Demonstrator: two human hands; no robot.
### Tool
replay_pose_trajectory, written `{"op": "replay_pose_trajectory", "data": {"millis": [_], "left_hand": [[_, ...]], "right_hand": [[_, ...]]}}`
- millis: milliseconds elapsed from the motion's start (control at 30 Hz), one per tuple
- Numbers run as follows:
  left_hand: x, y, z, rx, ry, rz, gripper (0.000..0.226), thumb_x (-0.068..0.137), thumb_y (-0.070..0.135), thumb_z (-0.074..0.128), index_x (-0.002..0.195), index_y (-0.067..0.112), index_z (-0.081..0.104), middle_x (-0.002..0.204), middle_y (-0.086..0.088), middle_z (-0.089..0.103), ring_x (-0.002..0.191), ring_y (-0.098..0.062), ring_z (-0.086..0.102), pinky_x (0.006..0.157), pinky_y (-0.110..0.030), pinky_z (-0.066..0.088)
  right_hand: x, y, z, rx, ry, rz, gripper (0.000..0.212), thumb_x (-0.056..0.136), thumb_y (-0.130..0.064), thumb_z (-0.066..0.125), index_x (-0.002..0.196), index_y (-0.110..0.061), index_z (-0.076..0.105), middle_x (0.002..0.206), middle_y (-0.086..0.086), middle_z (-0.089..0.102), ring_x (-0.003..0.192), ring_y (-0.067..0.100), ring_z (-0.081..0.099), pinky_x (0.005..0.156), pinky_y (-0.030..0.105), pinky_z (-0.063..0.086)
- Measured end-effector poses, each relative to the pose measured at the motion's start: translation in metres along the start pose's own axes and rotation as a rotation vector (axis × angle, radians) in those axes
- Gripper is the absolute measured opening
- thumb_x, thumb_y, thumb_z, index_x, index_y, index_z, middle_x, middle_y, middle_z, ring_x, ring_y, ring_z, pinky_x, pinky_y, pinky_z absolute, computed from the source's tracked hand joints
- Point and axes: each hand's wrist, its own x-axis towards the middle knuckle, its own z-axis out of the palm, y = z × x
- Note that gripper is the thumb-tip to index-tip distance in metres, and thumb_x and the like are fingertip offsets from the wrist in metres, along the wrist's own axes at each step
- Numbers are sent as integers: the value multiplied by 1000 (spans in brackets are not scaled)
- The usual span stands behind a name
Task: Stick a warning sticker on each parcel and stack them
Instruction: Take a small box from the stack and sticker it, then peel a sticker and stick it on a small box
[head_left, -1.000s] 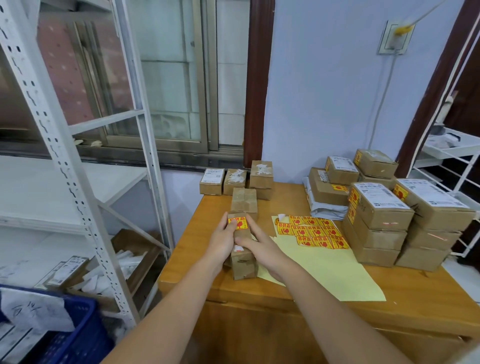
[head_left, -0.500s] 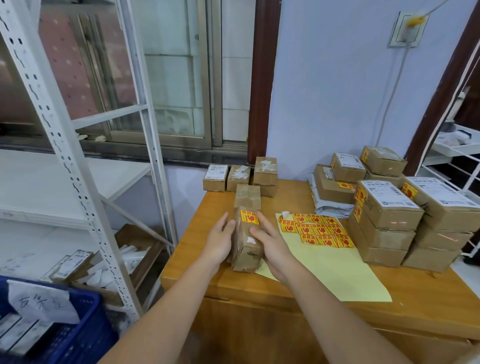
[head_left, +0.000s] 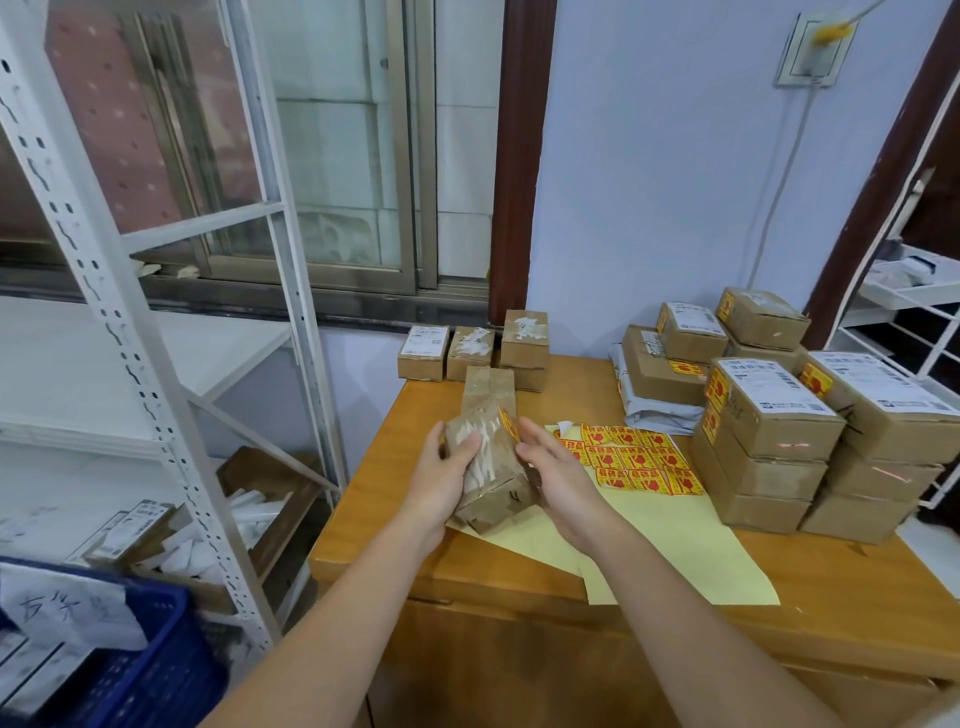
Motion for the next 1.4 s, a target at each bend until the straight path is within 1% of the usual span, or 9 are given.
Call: {"op": "replay_pose_trajectory", "data": {"millis": [167,333,400,567,700,867,1033,1167,1400], "left_hand": [[5,-3,7,-45,7,23,94,95,28,73,162,42,9,154,6,49,123,-22,64,102,-51,55],[8,-3,17,-30,75,37,90,79,31,85,148,54,31,148,1,49,121,-25,61,98,-50,57],[6,-3,21,-21,76,34,84,79,31,85,142,55,34,144,1,49,119,-26,62,93,-50,59],[-2,3,30,52,37,73,73,85,30,78,141,55,38,141,3,47,120,-21,59,95,-50,58],[-7,17,37,160,-64,183,78,76,49,75,145,53,39,144,7,48,125,-13,56,102,-47,55],[-12,41,58,364,-202,399,57,100,38,65,152,34,42,137,19,55,128,-2,51,105,-29,44],[-7,49,87,820,-305,538,60,98,57,56,151,29,47,155,10,45,135,-16,50,105,-33,41],[2,49,109,1187,-373,702,66,97,66,51,152,28,47,159,7,42,145,-16,39,117,-39,35],[26,53,138,1437,-416,748,68,100,65,46,156,26,40,162,1,39,148,-21,35,119,-40,30]], "right_hand": [[-15,-20,-10,-556,-139,-149,81,88,-29,73,151,-47,26,128,-36,46,110,-15,52,79,11,48],[-14,-19,-4,-1088,-96,-230,125,67,-53,80,159,-38,-3,159,-12,26,139,15,37,100,33,44],[-11,-14,-4,-1230,-35,-262,125,66,-57,76,159,-37,-6,161,-7,21,142,21,33,101,37,44],[-11,-11,-8,-1373,143,-258,115,68,-68,66,157,-34,2,147,-1,36,125,26,48,84,39,50],[-15,-24,-19,-1381,246,-300,107,70,-67,62,156,-32,9,139,2,41,116,26,52,77,36,48],[-24,-62,-56,-1387,354,-321,103,71,-64,61,157,-33,14,147,2,33,124,27,49,84,38,49],[-36,-104,-105,-1386,493,-261,100,75,-66,62,158,-31,19,149,1,31,126,29,51,87,42,47],[-35,-134,-142,-1385,563,-217,96,79,-66,61,158,-29,20,152,5,32,125,32,53,89,43,49],[20,-183,-193,-1398,633,-124,90,79,-72,58,152,-23,36,133,14,52,121,36,52,96,46,48]]}}
